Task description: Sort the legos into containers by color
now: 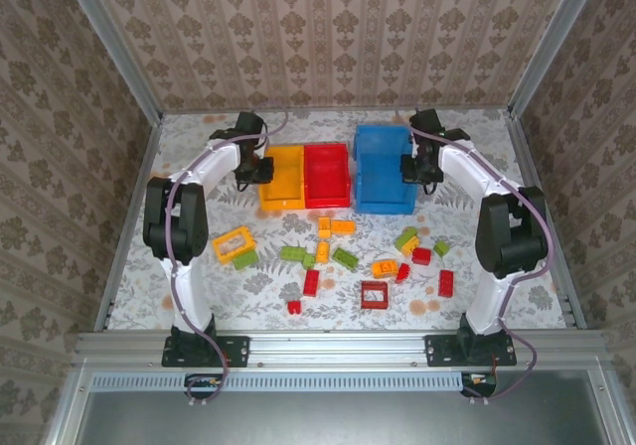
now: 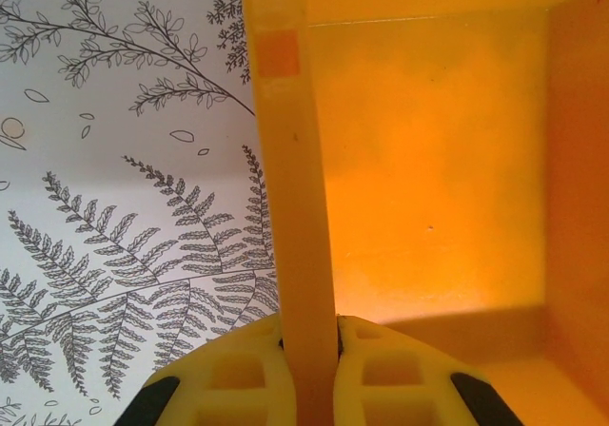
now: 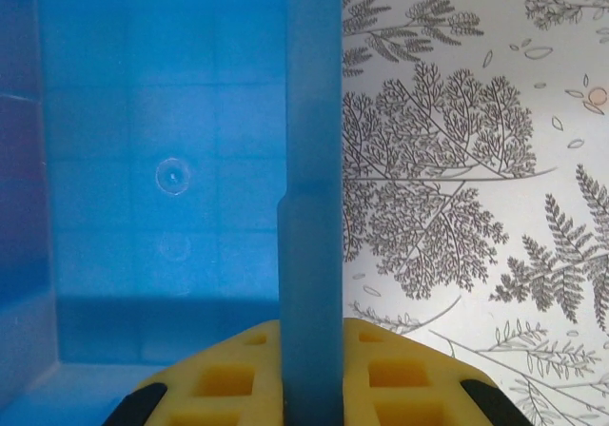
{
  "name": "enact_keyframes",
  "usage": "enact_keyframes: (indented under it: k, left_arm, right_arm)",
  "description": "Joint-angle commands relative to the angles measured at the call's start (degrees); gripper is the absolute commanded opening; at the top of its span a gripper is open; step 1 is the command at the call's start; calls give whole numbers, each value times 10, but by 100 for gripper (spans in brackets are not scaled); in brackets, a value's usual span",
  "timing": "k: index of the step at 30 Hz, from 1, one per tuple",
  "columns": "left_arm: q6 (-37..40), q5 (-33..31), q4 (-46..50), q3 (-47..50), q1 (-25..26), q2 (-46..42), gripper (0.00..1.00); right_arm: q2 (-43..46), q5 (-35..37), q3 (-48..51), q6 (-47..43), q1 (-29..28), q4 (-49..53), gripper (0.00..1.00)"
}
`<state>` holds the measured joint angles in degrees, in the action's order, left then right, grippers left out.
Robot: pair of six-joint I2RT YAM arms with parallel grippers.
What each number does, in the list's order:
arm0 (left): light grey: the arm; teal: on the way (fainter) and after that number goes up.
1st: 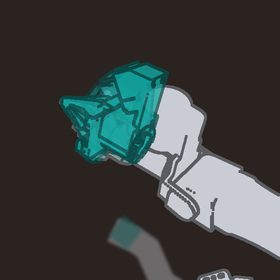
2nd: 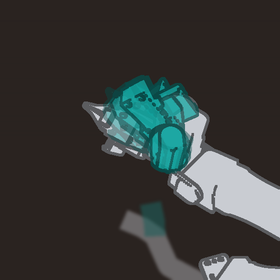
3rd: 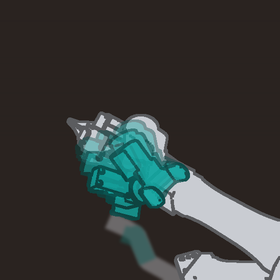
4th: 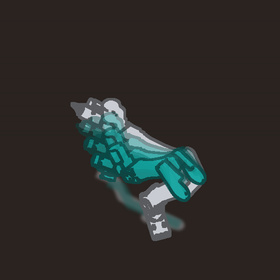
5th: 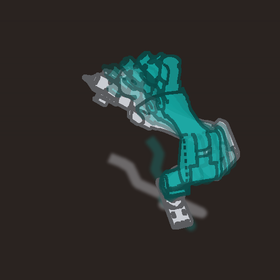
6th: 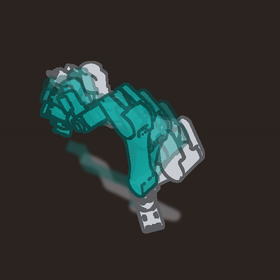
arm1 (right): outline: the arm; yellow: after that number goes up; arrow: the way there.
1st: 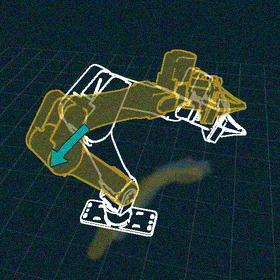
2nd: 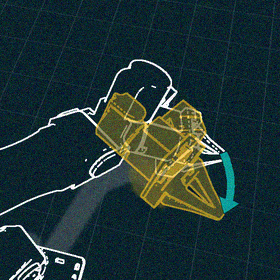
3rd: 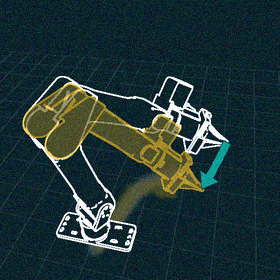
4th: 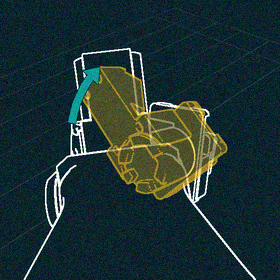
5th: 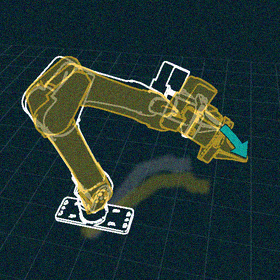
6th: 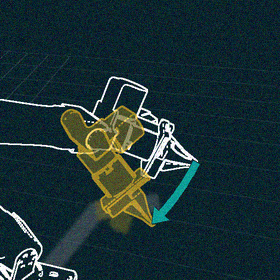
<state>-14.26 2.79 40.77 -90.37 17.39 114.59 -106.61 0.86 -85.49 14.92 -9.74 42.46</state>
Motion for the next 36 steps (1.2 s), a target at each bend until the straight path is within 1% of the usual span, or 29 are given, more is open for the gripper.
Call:
enact_keyframes:
  k: [1,3,4,6,7,10,13,16,19,20,21,23,27,30,32,34,36]
  left_arm:
    - [11,-28,18,-16,8,0,0]
    - [5,-30,17,-16,9,-3,0]
    - [3,-30,17,-15,10,-5,0]
    - [-6,-32,19,-15,11,-10,0]
    - [-9,-32,21,-15,11,-13,3]
    - [-22,-36,26,-15,11,-26,15]
    - [-37,-41,36,-23,10,-41,33]
    - [-49,-40,39,-26,10,-61,40]
    - [-66,-38,24,-9,10,-99,47]
    - [-72,-35,17,-1,10,-114,52]
    - [-78,-29,10,8,10,-127,53]
    - [-86,-18,-3,27,12,-157,54]
    - [-90,31,-45,83,24,-222,53]
    - [-89,61,-69,126,41,-265,52]
    - [-98,82,-89,168,55,-298,52]
    - [-102,92,-104,206,74,-330,51]
    - [-102,90,-114,243,101,-364,50]
  right_arm:
    - [-18,-1,-27,4,-1,16,0]
    - [-25,-1,-33,2,-2,21,0]
    - [-27,-1,-35,0,-2,22,2]
    - [-31,-2,-39,-2,-5,25,10]
    - [-31,-1,-41,-3,-5,26,15]
    - [-29,1,-45,-1,-7,32,29]
    - [-14,12,-49,7,-7,39,40]
    - [22,37,-40,21,-7,45,47]
    - [82,49,-1,43,-8,33,50]
    - [104,51,17,51,-8,29,51]
    - [128,50,38,57,-8,24,52]
    - [170,44,77,61,-11,20,53]
    - [249,47,159,53,-32,43,53]
    - [301,58,206,52,-64,65,52]
    - [325,64,227,61,-98,77,51]
    - [337,55,242,73,-133,74,49]
    - [340,28,261,79,-171,48,48]
